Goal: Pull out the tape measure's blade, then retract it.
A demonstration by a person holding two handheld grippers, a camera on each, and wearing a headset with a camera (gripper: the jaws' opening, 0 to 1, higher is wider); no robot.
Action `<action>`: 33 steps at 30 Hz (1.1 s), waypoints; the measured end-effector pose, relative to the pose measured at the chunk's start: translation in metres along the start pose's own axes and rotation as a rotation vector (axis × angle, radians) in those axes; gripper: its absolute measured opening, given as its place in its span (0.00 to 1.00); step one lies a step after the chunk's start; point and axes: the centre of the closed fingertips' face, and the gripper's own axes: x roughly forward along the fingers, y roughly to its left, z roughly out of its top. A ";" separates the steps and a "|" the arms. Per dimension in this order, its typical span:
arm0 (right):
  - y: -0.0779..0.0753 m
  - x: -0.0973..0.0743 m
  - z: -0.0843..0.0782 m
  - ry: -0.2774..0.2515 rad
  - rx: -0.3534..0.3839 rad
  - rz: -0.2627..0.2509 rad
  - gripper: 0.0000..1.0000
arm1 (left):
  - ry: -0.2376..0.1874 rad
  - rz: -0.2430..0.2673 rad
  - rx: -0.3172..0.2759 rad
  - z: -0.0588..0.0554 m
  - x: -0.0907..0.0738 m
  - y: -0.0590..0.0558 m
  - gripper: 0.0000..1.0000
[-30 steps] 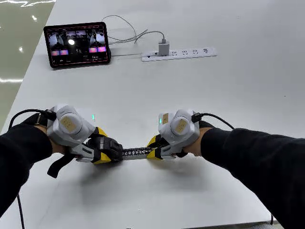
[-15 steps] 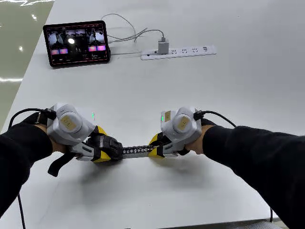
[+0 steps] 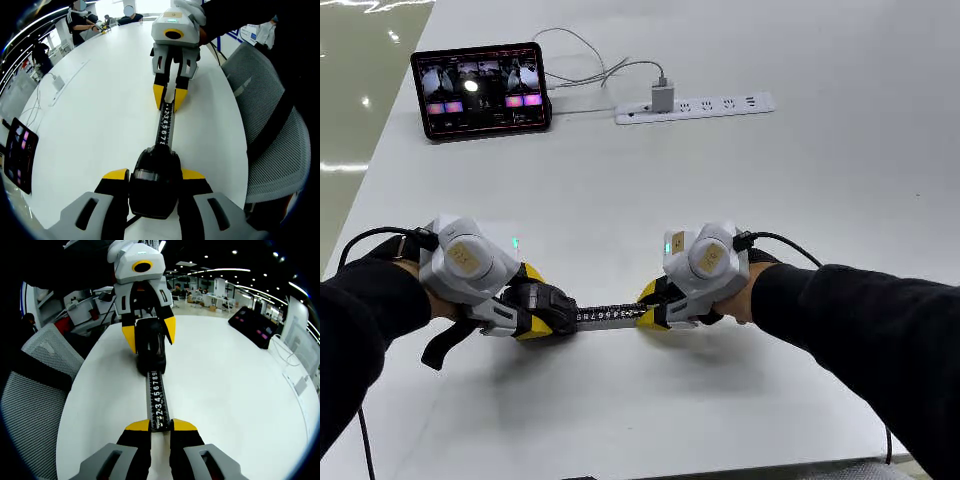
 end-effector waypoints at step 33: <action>-0.004 -0.021 -0.019 0.008 0.004 -0.010 0.09 | -0.001 -0.001 -0.005 0.002 0.000 -0.001 0.32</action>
